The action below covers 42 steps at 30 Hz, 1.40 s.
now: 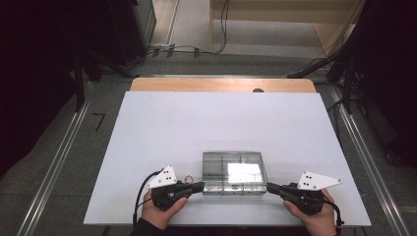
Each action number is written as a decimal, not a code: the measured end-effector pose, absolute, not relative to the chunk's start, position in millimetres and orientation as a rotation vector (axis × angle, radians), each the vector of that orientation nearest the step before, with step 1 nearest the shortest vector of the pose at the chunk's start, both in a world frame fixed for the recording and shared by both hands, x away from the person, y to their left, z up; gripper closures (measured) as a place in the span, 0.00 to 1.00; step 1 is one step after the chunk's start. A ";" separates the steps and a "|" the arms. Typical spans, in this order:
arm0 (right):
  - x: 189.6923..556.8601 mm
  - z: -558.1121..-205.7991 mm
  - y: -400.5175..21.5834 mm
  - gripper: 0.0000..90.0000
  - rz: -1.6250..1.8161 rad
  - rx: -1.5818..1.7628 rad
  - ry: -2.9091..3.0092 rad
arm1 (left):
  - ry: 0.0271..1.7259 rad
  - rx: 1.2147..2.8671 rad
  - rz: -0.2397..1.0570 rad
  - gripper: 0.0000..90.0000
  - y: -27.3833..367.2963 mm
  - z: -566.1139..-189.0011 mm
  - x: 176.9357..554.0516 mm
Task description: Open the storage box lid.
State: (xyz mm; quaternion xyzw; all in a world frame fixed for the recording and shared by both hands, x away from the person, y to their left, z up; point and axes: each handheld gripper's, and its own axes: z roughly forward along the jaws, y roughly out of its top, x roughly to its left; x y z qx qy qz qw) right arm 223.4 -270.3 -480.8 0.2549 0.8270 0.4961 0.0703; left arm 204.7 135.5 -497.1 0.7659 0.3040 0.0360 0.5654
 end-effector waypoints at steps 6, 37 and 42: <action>226.8 -477.3 -269.6 0.98 1.516 0.784 2.454 | 0.711 1.784 0.112 0.99 132.7 -493.5 208.4; 255.4 -448.9 -263.9 0.98 1.599 0.801 2.346 | 0.716 1.745 0.205 0.99 127.1 -466.3 241.1; 259.0 -445.7 -263.6 0.98 1.604 0.796 2.331 | 0.713 1.749 0.220 0.99 127.0 -466.8 240.4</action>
